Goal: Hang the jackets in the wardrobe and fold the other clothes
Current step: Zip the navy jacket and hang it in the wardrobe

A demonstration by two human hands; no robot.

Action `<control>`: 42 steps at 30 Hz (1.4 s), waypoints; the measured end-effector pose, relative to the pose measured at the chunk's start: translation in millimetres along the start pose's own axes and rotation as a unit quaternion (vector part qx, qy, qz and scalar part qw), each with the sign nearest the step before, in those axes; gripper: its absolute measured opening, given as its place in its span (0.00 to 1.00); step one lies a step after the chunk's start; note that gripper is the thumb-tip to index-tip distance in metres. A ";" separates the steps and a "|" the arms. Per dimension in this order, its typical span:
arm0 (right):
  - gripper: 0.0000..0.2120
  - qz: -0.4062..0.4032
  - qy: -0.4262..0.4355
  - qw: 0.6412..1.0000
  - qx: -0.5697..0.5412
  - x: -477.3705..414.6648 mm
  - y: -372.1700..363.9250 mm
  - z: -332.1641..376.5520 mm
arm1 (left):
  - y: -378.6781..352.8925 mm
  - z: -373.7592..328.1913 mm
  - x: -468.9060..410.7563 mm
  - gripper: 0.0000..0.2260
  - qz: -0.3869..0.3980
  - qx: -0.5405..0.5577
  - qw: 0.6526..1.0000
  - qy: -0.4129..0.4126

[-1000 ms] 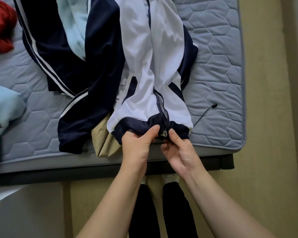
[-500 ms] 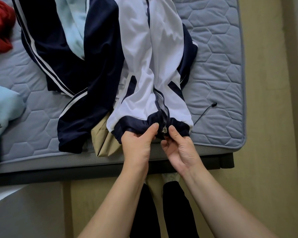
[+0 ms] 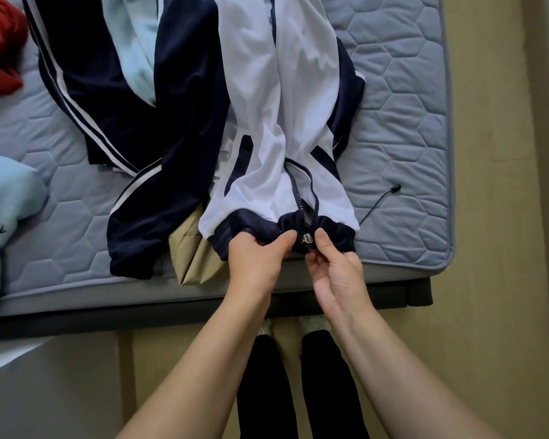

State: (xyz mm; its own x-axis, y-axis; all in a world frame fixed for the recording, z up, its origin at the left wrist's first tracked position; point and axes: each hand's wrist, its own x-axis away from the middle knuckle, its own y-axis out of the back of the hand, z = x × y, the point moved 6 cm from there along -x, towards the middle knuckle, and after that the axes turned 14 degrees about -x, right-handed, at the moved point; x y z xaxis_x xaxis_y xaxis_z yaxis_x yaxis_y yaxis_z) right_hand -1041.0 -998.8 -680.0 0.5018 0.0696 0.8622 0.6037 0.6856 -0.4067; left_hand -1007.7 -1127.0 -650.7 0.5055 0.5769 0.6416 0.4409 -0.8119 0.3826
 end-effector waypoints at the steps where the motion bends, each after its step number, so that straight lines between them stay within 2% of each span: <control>1: 0.10 -0.007 0.010 1.000 -0.001 -0.2 1.6 0.9 | -1.7 0.6 -0.2 0.06 0.016 -0.009 1.000 0.001; 6: 0.09 -0.021 0.026 0.999 -0.012 1.3 3.7 -3.7 | -0.9 7.7 -2.4 0.09 0.009 -0.020 0.999 0.027; 10: 0.09 -0.024 0.017 1.000 0.002 -1.6 5.7 -4.7 | -3.9 9.0 -2.8 0.08 0.048 -0.027 0.998 0.012; 13: 0.06 0.012 -0.027 0.996 0.081 -1.0 6.5 -7.5 | -4.7 9.8 -5.9 0.09 0.083 -0.044 0.995 0.012; 16: 0.10 0.046 -0.025 0.981 0.185 1.4 7.1 -6.6 | -5.8 7.4 -10.0 0.13 0.113 -0.075 0.991 0.005; 18: 0.13 0.027 -0.001 0.979 0.202 2.1 8.6 -3.6 | -7.7 6.0 -10.4 0.14 0.132 -0.114 0.985 -0.006; 21: 0.15 -0.009 0.031 0.982 0.185 3.0 10.6 -3.1 | -8.1 4.1 -9.3 0.14 0.132 -0.148 0.980 -0.030; 23: 0.15 -0.003 0.027 0.985 0.169 3.7 9.6 -7.1 | -6.5 3.5 -8.4 0.14 0.122 -0.135 0.983 -0.032; 26: 0.14 0.040 -0.014 0.989 0.142 5.0 6.1 -11.2 | -3.3 1.9 -8.2 0.12 0.132 -0.100 0.986 -0.026; 29: 0.08 0.071 -0.064 0.983 0.160 7.9 7.1 -8.9 | 0.2 -0.5 -7.9 0.08 0.160 -0.074 0.984 -0.028; 32: 0.05 0.070 -0.076 0.982 0.159 10.6 14.6 -4.2 | 6.5 -2.2 -8.5 0.08 0.131 -0.047 0.990 -0.029; 36: 0.07 0.066 -0.071 0.988 0.117 12.7 18.1 -5.3 | 1.4 -2.7 1.1 0.09 0.109 -0.017 0.993 -0.028; 42: 0.03 0.091 -0.042 0.993 0.066 13.8 12.0 -11.0 | -5.5 -1.1 9.5 0.07 0.064 0.023 0.997 -0.036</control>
State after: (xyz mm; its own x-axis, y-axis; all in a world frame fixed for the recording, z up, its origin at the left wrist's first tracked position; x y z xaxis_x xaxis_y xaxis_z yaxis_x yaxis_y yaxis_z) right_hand -1020.0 -997.6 -676.3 0.5382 0.2566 0.8028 0.4197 0.7444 -0.5194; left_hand -1006.2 -1117.1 -646.0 0.6107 0.4759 0.6329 0.4026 -0.8748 0.2694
